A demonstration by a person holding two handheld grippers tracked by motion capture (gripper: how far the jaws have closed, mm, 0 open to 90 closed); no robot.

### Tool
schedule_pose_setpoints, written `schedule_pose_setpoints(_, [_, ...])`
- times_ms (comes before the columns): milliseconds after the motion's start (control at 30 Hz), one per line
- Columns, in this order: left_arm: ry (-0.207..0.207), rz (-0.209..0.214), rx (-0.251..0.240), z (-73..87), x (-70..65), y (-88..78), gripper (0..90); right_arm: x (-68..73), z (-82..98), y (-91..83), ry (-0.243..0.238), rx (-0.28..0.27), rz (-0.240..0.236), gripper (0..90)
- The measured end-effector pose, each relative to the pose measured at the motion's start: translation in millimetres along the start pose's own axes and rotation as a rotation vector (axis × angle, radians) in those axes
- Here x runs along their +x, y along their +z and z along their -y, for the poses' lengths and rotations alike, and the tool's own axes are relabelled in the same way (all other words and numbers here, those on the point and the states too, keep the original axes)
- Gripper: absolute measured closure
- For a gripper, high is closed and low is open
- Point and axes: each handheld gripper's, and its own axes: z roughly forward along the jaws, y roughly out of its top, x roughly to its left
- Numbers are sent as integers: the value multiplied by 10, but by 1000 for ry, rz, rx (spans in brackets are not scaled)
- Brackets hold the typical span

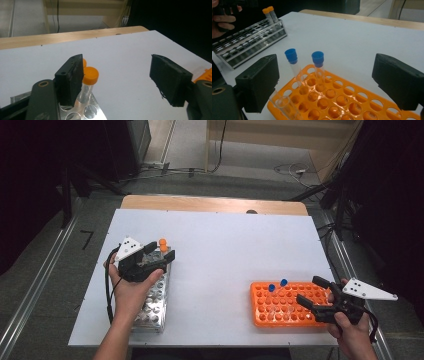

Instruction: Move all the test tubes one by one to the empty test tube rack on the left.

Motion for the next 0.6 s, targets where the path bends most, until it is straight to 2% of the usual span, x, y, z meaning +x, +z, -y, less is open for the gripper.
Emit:
schedule_pose_setpoints(100, [9,18,-7,-11,-83,-54,198,38,33,-10,-7,8,-22,110])
schedule_pose_setpoints(267, [31,72,-14,-13,-251,-137,105,95,88,-7,-15,23,-51,184])
schedule_pose_setpoints(400, [42,109,-10,-16,-362,-149,46,133,122,30,-29,36,-114,227])
schedule_pose_setpoints(500, [56,143,0,1,-436,-136,4,151,180,61,-38,55,-134,264])
schedule_pose_setpoints(600, [53,166,11,30,-493,-105,0,148,232,105,-61,89,-134,298])
